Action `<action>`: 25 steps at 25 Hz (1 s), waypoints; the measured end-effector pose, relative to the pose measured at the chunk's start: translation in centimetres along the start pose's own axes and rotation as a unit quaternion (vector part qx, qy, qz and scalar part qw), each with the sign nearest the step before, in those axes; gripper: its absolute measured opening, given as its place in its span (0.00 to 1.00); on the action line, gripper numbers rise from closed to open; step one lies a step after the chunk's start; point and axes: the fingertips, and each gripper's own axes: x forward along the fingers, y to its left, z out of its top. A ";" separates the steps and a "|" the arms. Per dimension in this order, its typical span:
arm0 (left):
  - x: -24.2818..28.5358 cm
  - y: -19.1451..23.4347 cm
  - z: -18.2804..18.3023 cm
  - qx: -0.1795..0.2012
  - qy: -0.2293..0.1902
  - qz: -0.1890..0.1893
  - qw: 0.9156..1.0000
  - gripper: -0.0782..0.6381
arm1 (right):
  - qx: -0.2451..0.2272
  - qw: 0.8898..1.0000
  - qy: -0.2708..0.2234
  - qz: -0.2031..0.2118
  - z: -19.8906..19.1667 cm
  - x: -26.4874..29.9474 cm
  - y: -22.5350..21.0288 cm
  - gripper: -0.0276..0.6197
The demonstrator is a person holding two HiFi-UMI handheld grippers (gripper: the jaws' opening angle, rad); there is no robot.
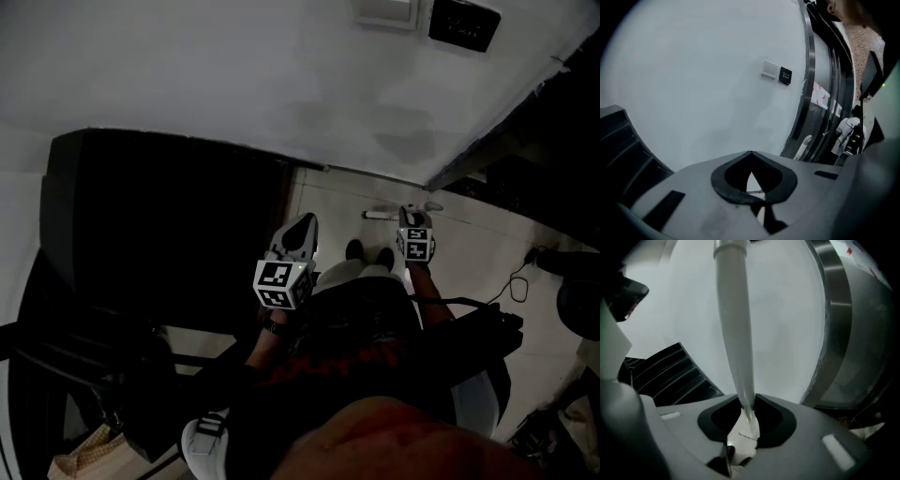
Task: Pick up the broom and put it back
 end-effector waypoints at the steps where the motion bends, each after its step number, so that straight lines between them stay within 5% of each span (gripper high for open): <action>1: -0.1 0.1 -0.4 -0.010 0.003 0.011 1.000 0.12 | 0.002 1.000 0.015 -0.003 -1.2 1.4 -0.5 0.18; 4: -0.8 -0.3 -1.1 -0.039 0.002 0.025 0.999 0.12 | 0.017 0.998 0.051 -0.012 -4.3 5.3 -1.6 0.18; 11: -0.2 -0.7 -3.1 -0.032 0.025 0.045 0.998 0.12 | 0.003 0.994 0.105 -0.030 -7.9 13.6 -4.7 0.18; 18: -0.7 -1.3 -4.5 -0.043 0.042 0.050 0.997 0.12 | 0.013 0.997 0.081 0.001 -3.6 18.4 -5.9 0.20; 21: -1.3 -1.4 -4.9 -0.056 0.042 0.062 0.996 0.12 | 0.073 0.995 0.073 0.005 -2.4 19.1 -6.6 0.41; 25: -2.8 -1.8 -5.4 -0.064 0.042 0.067 0.995 0.12 | 0.105 0.993 0.062 0.005 -2.1 18.1 -7.1 0.44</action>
